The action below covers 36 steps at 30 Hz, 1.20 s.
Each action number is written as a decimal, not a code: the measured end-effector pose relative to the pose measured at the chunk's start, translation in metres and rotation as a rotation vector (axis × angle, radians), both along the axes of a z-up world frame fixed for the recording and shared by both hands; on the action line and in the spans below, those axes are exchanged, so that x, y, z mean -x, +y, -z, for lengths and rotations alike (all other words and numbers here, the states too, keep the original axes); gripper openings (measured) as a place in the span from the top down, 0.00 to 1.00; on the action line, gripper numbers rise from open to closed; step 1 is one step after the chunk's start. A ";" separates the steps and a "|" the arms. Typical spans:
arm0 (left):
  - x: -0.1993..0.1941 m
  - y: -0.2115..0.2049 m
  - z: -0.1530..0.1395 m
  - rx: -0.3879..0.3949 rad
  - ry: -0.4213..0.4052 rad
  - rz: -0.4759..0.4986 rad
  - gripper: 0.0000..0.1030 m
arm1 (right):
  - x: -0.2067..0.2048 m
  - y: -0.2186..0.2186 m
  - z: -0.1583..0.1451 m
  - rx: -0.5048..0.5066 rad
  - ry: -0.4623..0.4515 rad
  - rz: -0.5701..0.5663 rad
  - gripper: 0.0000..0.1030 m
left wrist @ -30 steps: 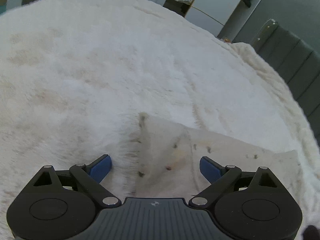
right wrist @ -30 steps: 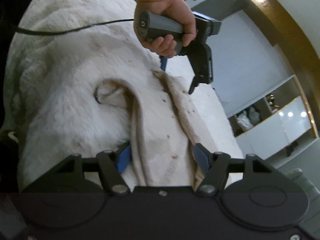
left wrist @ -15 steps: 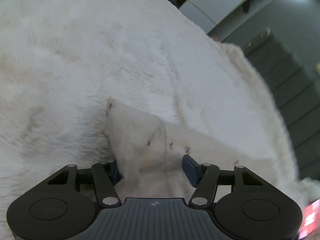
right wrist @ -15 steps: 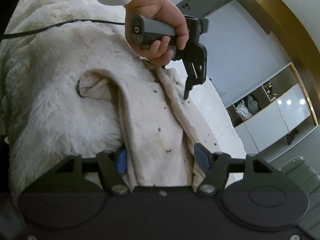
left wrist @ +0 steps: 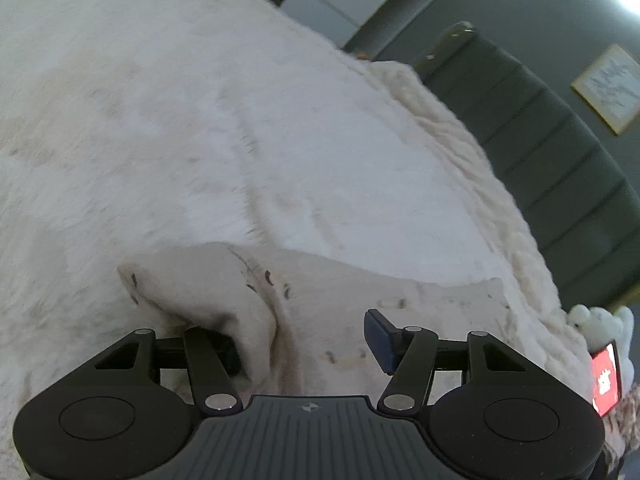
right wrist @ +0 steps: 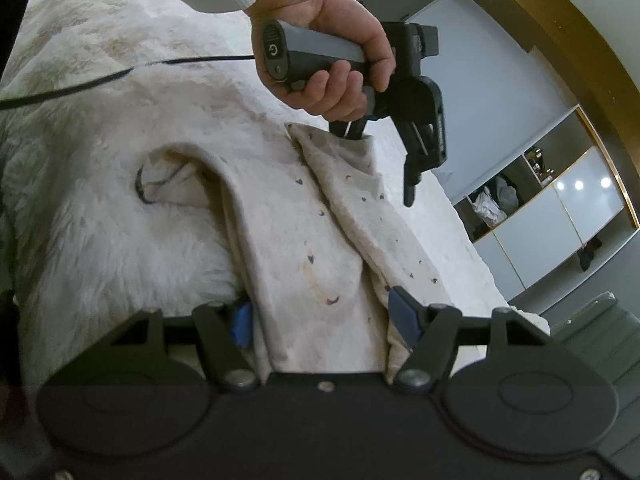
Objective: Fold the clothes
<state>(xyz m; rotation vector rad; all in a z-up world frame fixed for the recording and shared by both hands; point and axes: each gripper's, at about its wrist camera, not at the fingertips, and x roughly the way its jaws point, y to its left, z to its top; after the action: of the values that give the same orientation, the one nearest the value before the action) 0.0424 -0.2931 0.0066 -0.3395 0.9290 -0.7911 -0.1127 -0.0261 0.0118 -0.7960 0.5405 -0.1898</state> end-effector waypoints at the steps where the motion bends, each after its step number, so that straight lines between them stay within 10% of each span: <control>1: 0.001 0.001 0.000 0.003 0.001 -0.001 0.47 | 0.001 0.000 0.000 0.003 -0.005 0.002 0.37; 8: -0.010 0.012 0.046 -0.010 0.178 -0.097 0.64 | -0.006 0.006 0.007 0.084 0.005 0.019 0.37; 21: -0.001 0.003 0.034 0.023 0.120 -0.027 0.91 | -0.054 0.033 0.021 0.204 -0.017 0.057 0.45; 22: 0.001 0.003 0.029 0.022 0.100 -0.024 0.91 | -0.057 0.034 0.021 0.204 -0.019 0.055 0.48; 24: 0.000 0.002 0.022 0.012 0.073 -0.019 0.92 | -0.062 0.034 0.020 0.170 -0.008 0.053 0.93; 25: 0.002 0.002 0.020 0.002 0.064 -0.021 0.92 | -0.063 0.031 0.018 0.151 -0.009 0.060 1.00; 36: 0.027 -0.012 -0.028 -0.162 -0.087 -0.034 0.92 | -0.043 0.009 -0.013 0.059 -0.092 0.103 1.00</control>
<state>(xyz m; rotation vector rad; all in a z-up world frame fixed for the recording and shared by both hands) 0.0149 -0.3053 0.0350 -0.1772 0.8966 -0.6889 -0.0698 -0.0168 0.0246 -0.8136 0.4911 -0.3369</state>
